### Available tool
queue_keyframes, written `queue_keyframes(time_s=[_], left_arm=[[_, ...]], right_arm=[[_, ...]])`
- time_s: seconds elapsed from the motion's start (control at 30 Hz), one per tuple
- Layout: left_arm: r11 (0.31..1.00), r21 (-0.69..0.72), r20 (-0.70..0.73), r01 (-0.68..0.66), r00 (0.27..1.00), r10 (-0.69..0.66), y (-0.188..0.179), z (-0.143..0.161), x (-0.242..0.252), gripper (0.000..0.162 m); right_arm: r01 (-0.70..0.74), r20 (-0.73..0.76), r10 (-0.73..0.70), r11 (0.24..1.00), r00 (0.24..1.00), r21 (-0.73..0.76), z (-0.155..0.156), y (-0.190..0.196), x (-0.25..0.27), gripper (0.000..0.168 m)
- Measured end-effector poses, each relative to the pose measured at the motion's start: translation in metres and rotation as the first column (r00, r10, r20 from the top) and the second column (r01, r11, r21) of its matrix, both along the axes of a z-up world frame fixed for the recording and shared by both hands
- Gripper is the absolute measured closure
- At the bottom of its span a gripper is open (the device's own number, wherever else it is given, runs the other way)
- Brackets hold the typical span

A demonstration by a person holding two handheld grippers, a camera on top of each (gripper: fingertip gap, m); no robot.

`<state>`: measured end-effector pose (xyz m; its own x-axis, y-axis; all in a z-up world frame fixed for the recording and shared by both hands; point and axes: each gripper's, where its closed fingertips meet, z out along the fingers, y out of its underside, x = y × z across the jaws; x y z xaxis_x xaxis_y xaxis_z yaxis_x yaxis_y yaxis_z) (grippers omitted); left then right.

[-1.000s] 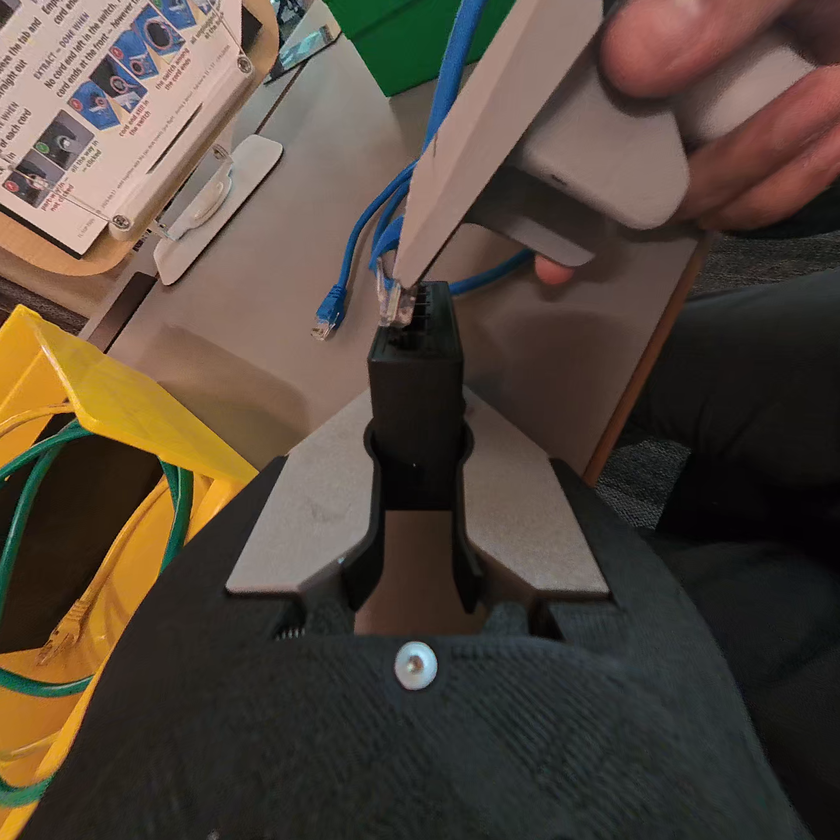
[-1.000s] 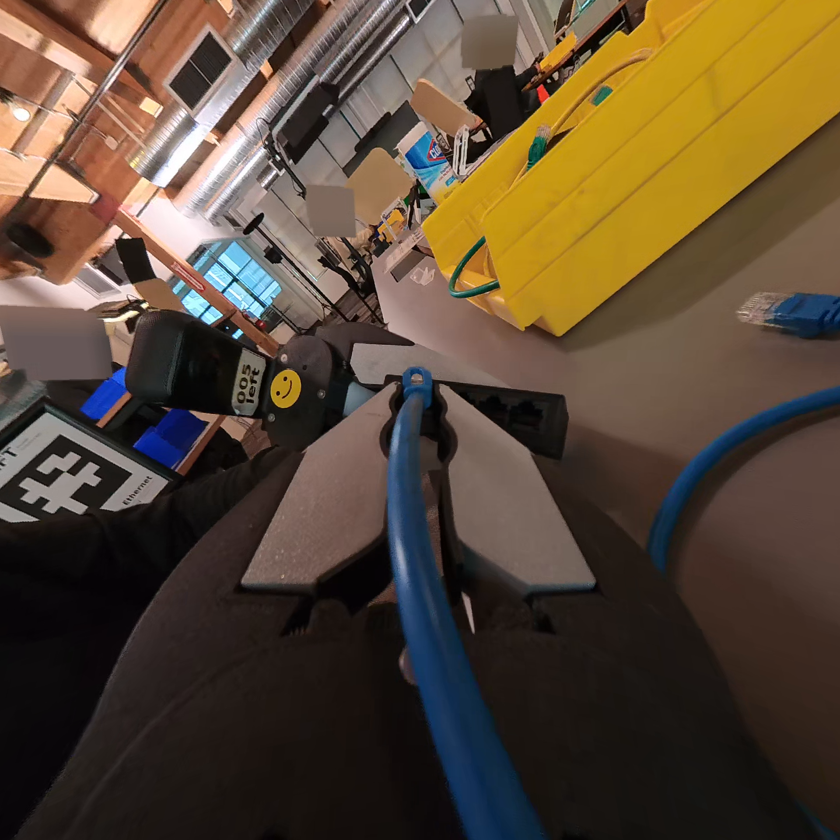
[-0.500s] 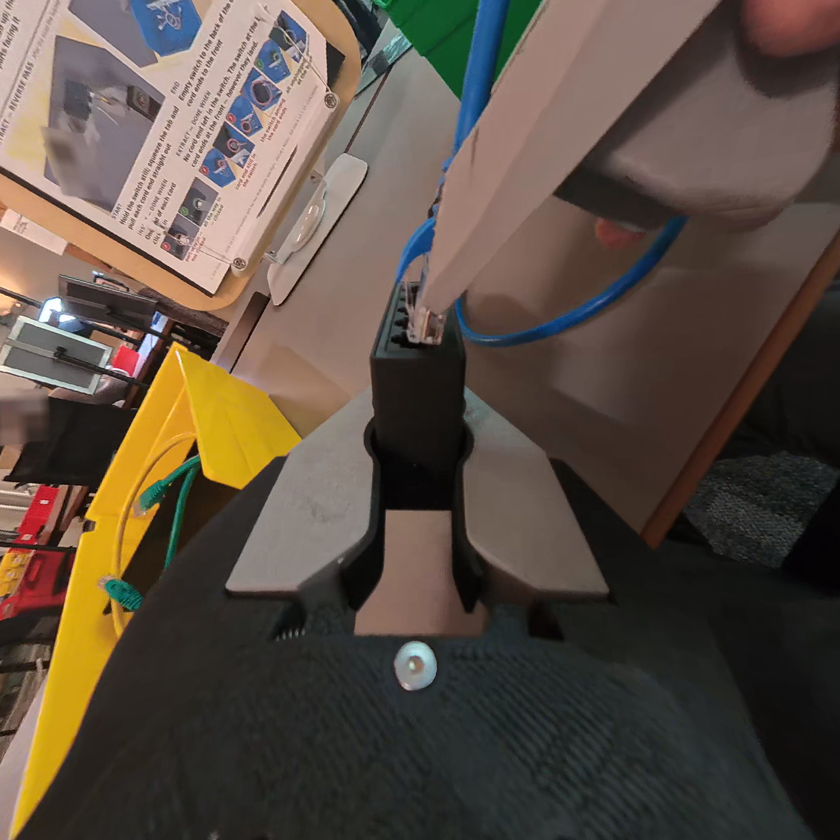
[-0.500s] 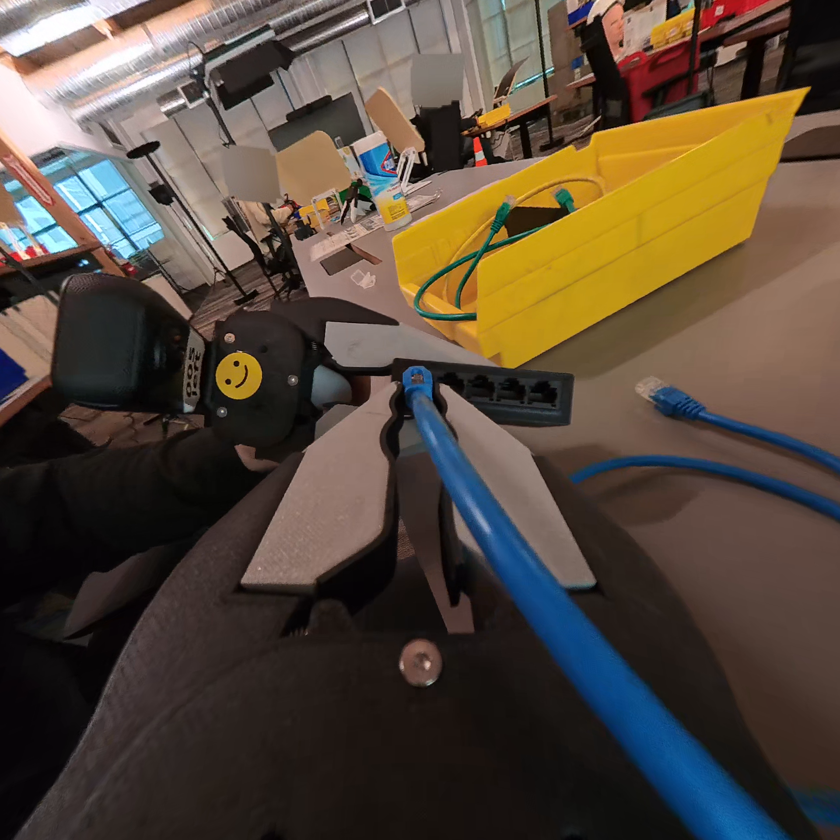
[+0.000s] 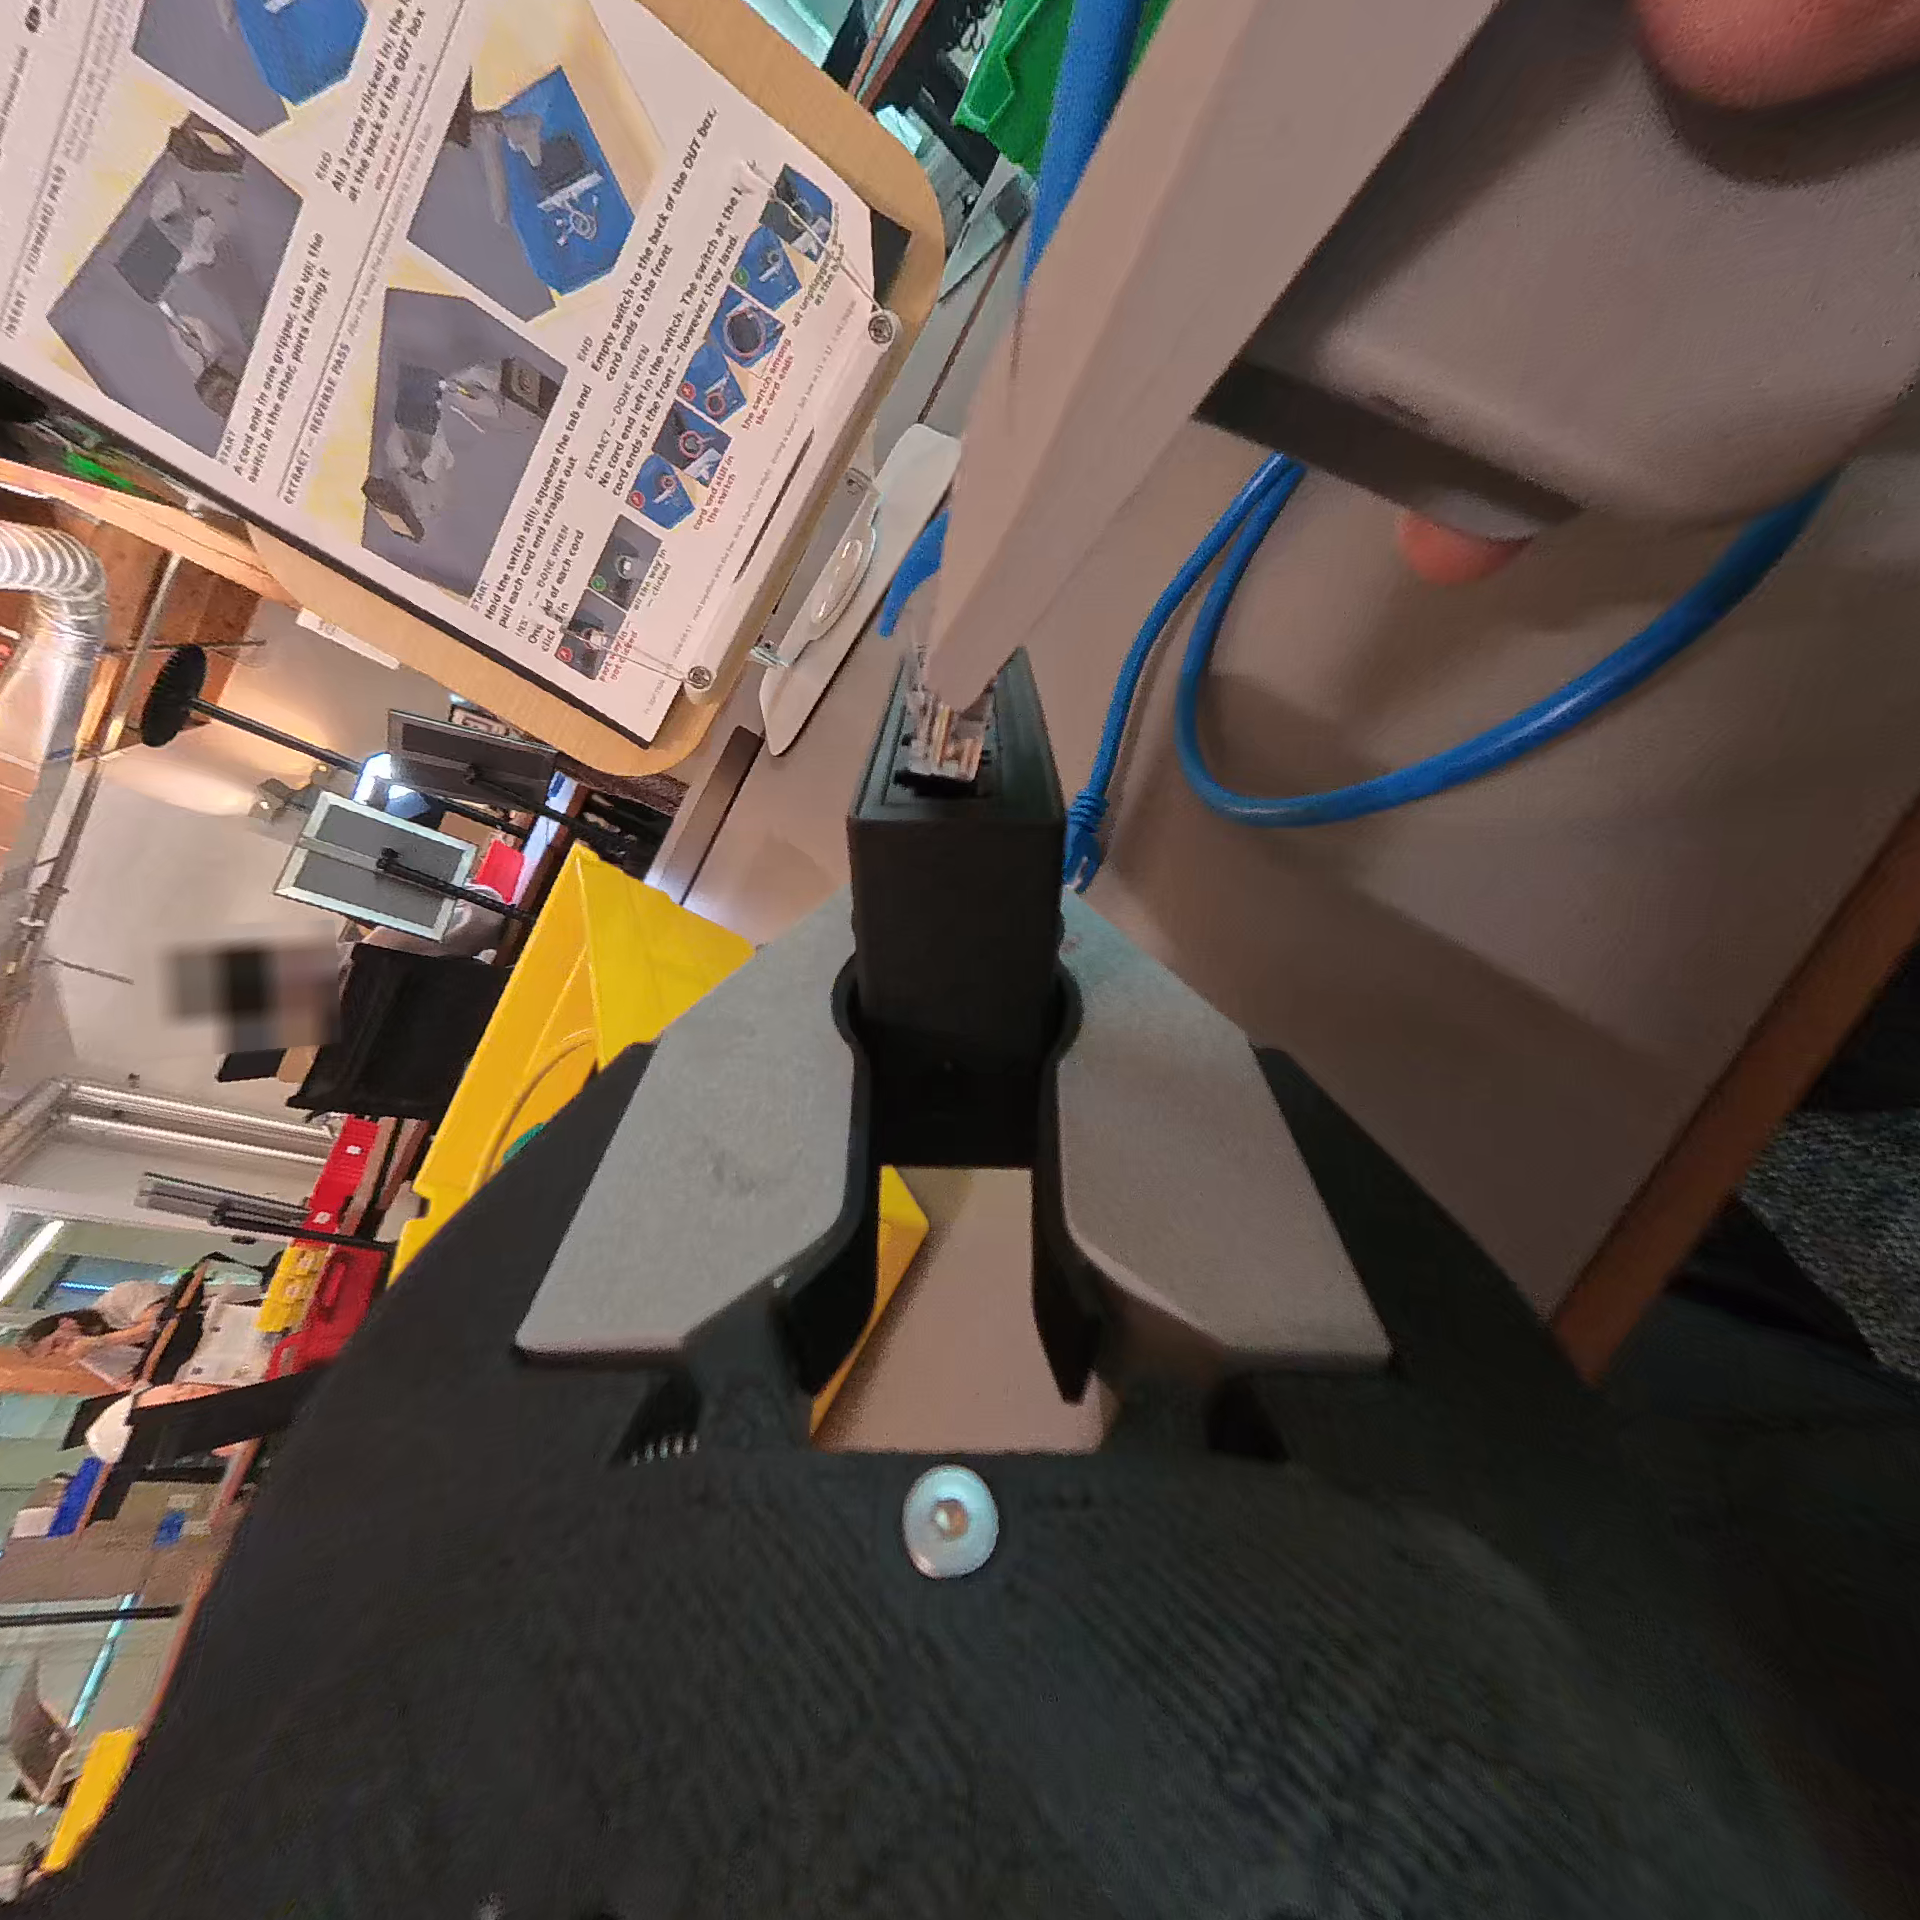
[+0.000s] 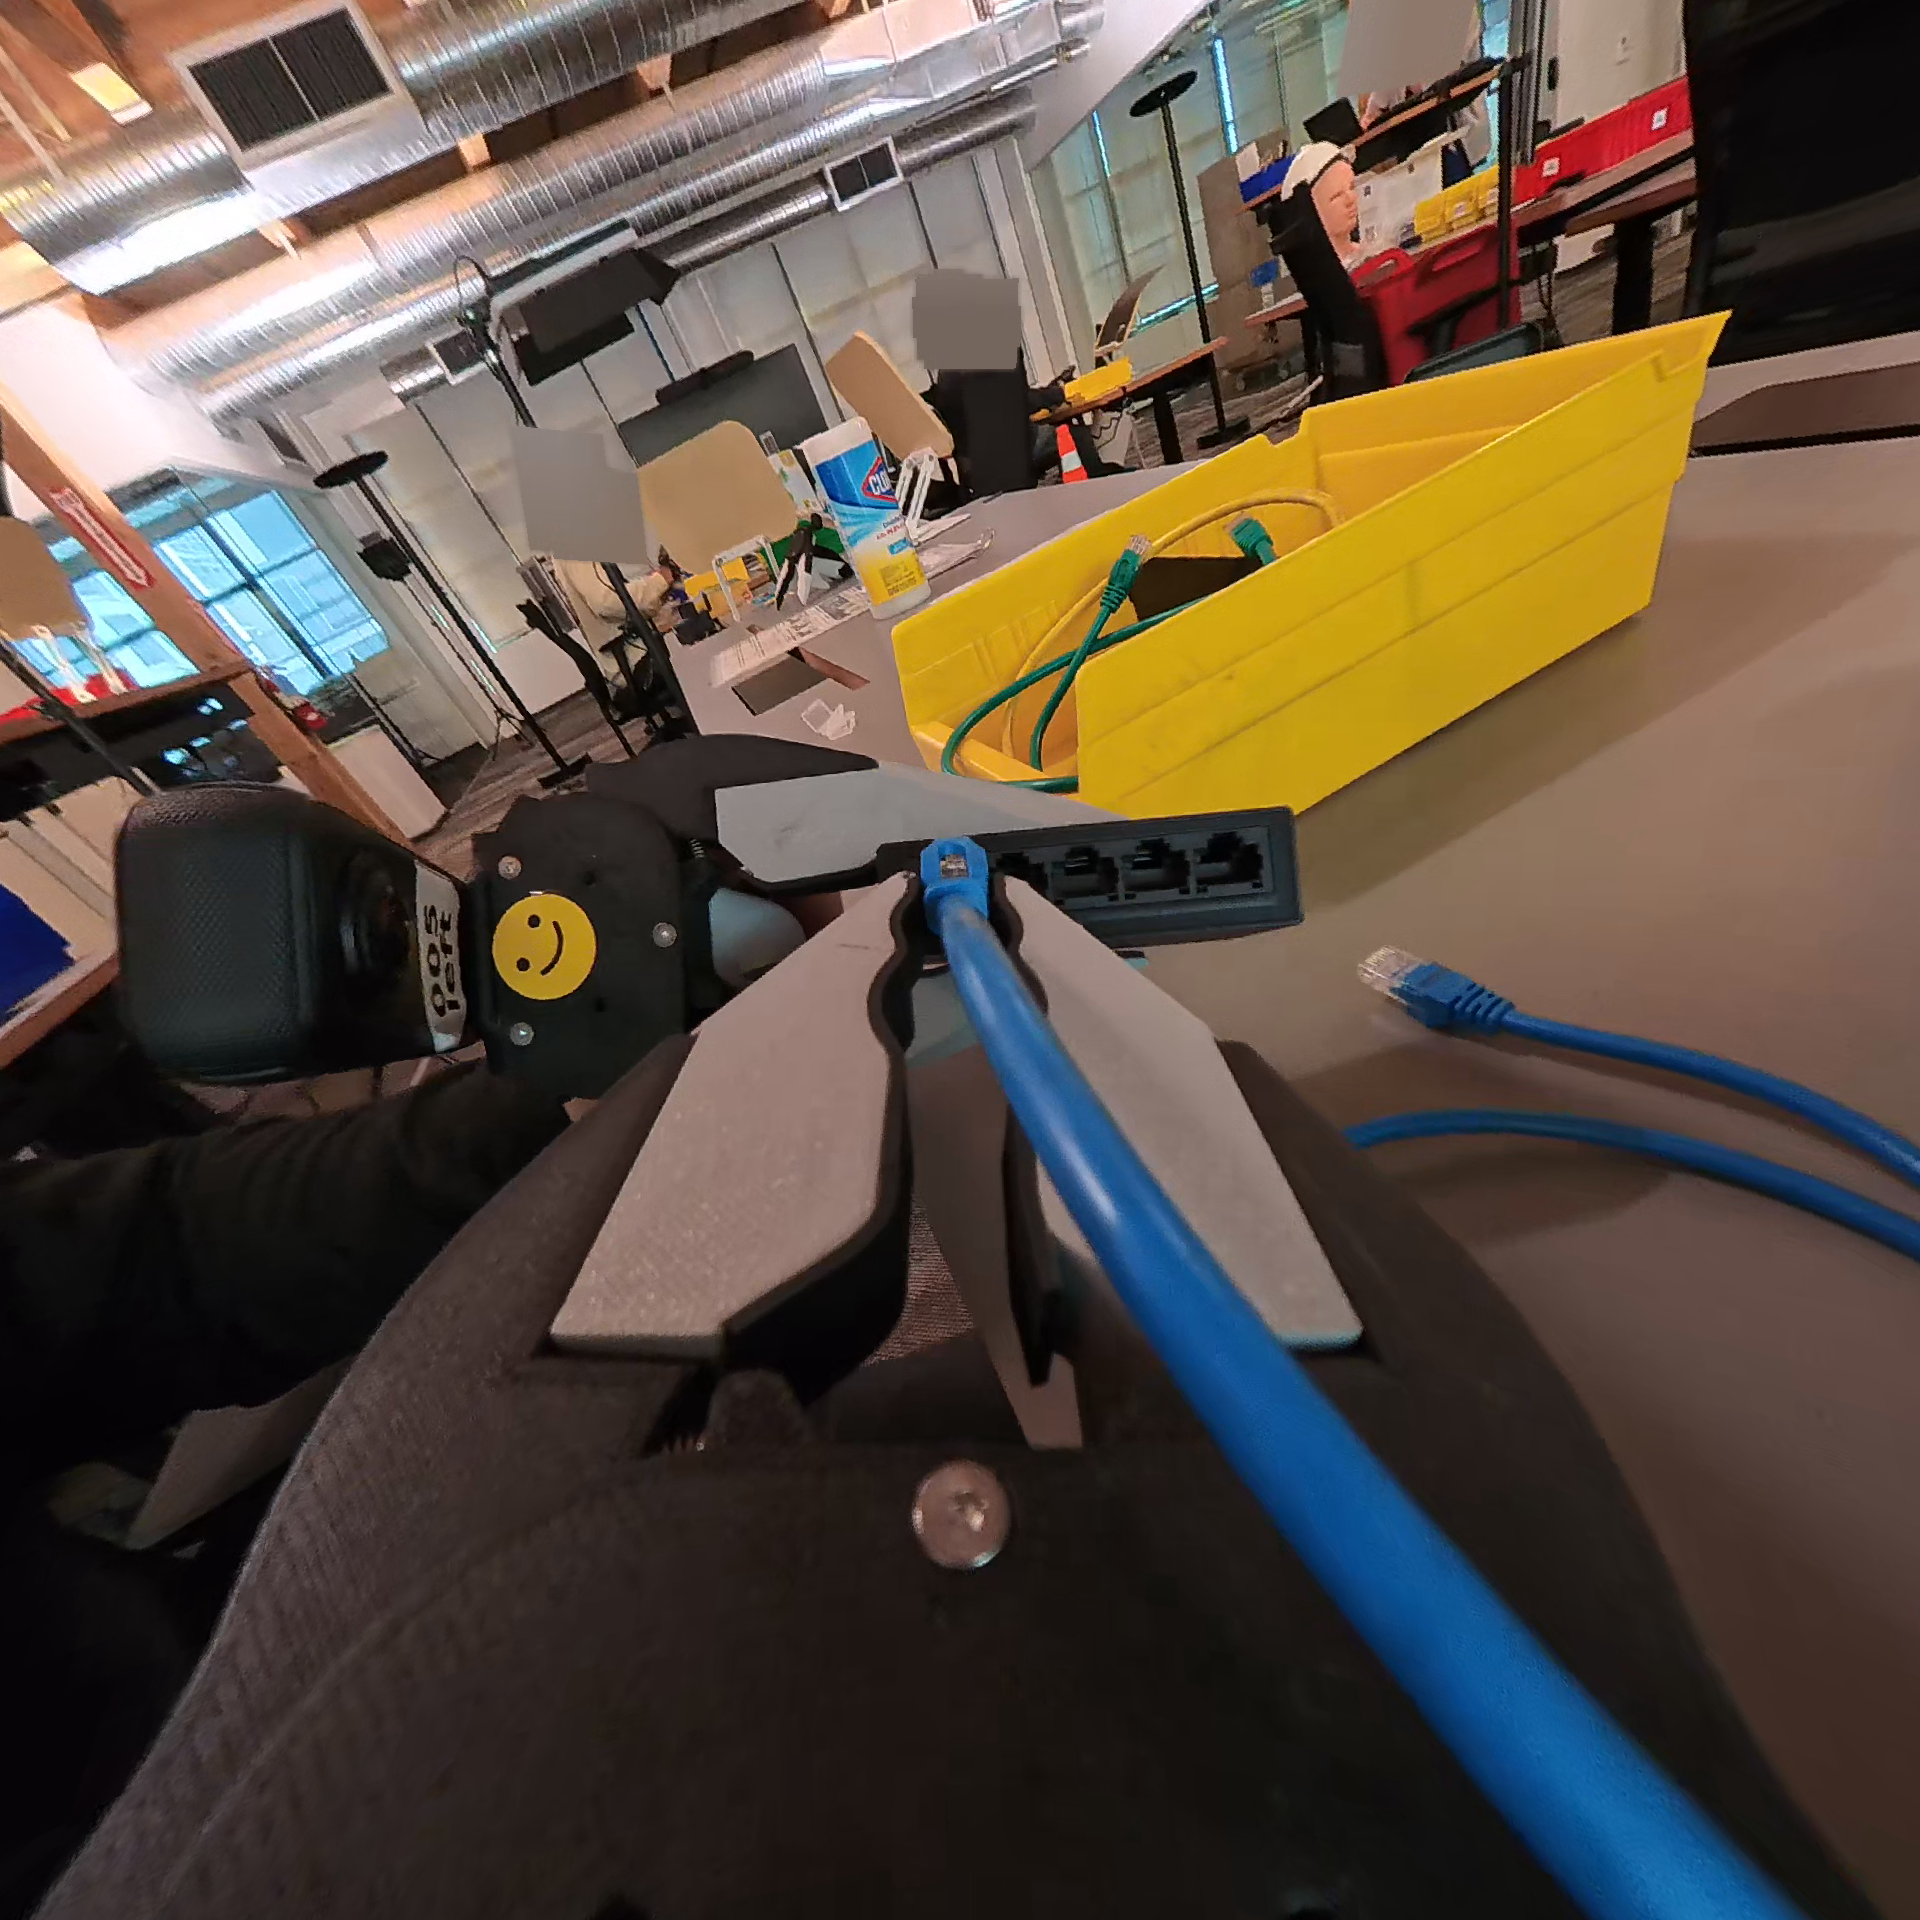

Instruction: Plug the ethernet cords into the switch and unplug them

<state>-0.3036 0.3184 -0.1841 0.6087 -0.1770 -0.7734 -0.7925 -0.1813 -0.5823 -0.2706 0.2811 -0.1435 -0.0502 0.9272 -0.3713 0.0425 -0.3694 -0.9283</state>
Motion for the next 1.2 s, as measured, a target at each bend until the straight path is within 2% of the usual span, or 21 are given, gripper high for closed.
queue_keyframes(time_s=[0.03, 0.1, 0.33, 0.5, 0.67, 0.73, 1.07, 1.2], left_arm=[[1.000, -0.001, -0.011, -0.003, 1.000, 0.003, 0.001, 0.000, 0.000, 0.136], [1.000, -0.001, -0.009, -0.001, 1.000, 0.001, 0.002, 0.000, 0.001, 0.137], [1.000, 0.016, -0.064, 0.009, 0.998, -0.008, 0.004, 0.003, 0.006, 0.137], [1.000, 0.013, -0.058, 0.001, 0.998, 0.000, 0.004, -0.001, 0.006, 0.137], [0.999, -0.016, 0.131, 0.037, 0.991, -0.034, 0.012, -0.011, 0.013, 0.136], [0.999, -0.014, 0.141, 0.040, 0.989, -0.038, 0.012, -0.010, 0.013, 0.136], [0.999, -0.009, 0.149, 0.038, 0.988, -0.036, 0.010, -0.008, 0.013, 0.137], [0.999, -0.007, 0.124, 0.043, 0.991, -0.042, 0.007, -0.007, 0.013, 0.136]], right_arm=[[0.010, 0.007, -0.010, 1.000, 1.000, 0.024, 0.000, 0.001, 0.000, 0.159], [0.019, 0.017, -0.020, 0.997, 1.000, 0.070, 0.000, 0.001, 0.001, 0.159], [0.009, 0.028, -0.012, 0.996, 1.000, 0.089, -0.002, 0.000, 0.001, 0.159], [-0.025, 0.092, 0.015, 0.994, 0.996, 0.109, -0.006, -0.001, 0.000, 0.158], [0.010, 0.131, -0.026, 0.993, 0.991, 0.118, -0.008, 0.006, -0.002, 0.155], [0.013, 0.119, -0.028, 0.992, 0.992, 0.123, -0.004, 0.006, -0.001, 0.149], [0.026, 0.080, -0.035, 0.993, 0.996, 0.117, 0.005, 0.010, 0.010, 0.160], [-0.005, 0.081, -0.005, 0.993, 0.997, 0.120, 0.004, 0.007, 0.011, 0.159]])
